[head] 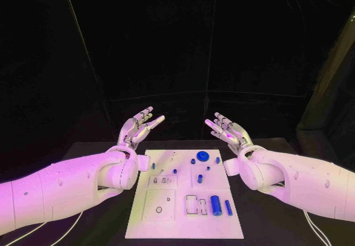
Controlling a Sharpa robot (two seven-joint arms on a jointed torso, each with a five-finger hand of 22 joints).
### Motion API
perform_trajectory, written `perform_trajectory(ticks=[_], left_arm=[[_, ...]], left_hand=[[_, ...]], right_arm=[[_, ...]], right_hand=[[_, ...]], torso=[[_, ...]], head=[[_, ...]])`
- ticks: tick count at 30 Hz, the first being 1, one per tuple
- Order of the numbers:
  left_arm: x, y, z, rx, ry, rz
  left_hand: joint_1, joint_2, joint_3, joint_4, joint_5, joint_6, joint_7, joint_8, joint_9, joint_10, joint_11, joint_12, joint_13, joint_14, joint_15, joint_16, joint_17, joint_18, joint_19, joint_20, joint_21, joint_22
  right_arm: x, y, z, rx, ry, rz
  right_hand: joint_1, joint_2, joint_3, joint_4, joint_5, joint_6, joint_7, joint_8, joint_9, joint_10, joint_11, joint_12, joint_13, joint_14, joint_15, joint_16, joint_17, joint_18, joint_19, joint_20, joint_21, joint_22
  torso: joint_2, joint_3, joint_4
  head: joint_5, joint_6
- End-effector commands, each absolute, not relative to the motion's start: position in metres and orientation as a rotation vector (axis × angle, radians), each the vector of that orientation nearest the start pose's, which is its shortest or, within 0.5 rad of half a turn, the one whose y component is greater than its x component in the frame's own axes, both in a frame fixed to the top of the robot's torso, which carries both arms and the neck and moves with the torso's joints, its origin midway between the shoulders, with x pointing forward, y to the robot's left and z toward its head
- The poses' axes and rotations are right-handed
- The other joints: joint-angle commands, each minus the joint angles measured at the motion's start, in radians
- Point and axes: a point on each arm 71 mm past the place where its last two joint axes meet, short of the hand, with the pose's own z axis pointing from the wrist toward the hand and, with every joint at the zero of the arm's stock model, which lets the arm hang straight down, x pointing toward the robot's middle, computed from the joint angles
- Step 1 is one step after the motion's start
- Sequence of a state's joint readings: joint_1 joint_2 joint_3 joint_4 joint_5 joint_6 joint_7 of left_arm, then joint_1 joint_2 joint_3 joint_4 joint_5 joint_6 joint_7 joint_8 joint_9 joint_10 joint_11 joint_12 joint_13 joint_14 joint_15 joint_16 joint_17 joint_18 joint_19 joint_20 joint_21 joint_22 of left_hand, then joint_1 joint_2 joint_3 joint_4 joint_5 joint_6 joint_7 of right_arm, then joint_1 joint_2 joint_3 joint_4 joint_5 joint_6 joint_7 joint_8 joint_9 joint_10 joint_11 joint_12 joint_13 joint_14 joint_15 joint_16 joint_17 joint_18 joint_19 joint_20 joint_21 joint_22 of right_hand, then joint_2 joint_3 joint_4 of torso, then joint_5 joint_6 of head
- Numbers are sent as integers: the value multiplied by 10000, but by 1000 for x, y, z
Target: Assemble the parts on the task board
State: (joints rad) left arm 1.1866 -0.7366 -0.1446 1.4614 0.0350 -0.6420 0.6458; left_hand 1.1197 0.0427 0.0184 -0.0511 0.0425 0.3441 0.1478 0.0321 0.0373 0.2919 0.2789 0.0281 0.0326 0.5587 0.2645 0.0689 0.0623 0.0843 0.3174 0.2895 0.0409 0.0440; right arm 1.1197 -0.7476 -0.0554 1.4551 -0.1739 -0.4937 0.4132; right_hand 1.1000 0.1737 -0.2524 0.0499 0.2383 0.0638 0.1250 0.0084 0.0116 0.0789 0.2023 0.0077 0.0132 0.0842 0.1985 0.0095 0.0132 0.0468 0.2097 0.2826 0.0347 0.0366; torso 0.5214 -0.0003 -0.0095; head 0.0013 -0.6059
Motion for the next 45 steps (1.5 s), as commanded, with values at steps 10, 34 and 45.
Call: perform_trajectory(ticks=[10, 34, 45], left_arm=[[486, 200, -201, -9685, 11047, -14438], [470, 218, -187, -10564, 11563, -15526], [467, 214, -177, -10690, 11441, -16258]], left_hand=[[119, 14, 27, -39, 58, 140, 1514, 69, 16, 124, 6, 58, 16, 128, 16, 62, 21, 91, 142, 32, 66, 28], [619, 471, 292, -649, 49, 3030, 1485, 479, 215, 4718, -280, 952, 326, 2474, -504, 1195, 221, 601, 3632, -16, 1117, 521], [849, 626, 453, -910, 50, 3357, 1470, 495, 214, 4858, -307, 970, 312, 2628, -541, 1178, 163, 644, 3828, -20, 1114, 486]], right_arm=[[495, -205, -221, 7285, 15667, 13021], [522, -199, -176, -173, 16171, 8833], [526, -178, -175, -2801, 16472, 6466]], right_hand=[[2540, 184, 942, -2085, -393, 5577, 1473, 1570, 758, 6849, 281, 2397, 695, 6932, 66, 1973, 637, 1089, 4502, 59, 2027, 937], [2828, -54, 1462, -3394, 62, 9327, 580, 1163, 552, 10761, -952, 1368, 493, 13226, -1738, 2754, 1132, 1377, 8643, -1542, 4766, 1845], [2682, -231, 1479, -3376, -665, 9475, 451, 730, 531, 11068, -1063, 863, 501, 14153, -1883, 3326, 1758, 1350, 8810, -1820, 5903, 2508]], torso=[[49, -34, 14], [916, -83, 247], [1391, -121, 472]], head=[[-47, -201], [-174, -26], [-310, 17]])
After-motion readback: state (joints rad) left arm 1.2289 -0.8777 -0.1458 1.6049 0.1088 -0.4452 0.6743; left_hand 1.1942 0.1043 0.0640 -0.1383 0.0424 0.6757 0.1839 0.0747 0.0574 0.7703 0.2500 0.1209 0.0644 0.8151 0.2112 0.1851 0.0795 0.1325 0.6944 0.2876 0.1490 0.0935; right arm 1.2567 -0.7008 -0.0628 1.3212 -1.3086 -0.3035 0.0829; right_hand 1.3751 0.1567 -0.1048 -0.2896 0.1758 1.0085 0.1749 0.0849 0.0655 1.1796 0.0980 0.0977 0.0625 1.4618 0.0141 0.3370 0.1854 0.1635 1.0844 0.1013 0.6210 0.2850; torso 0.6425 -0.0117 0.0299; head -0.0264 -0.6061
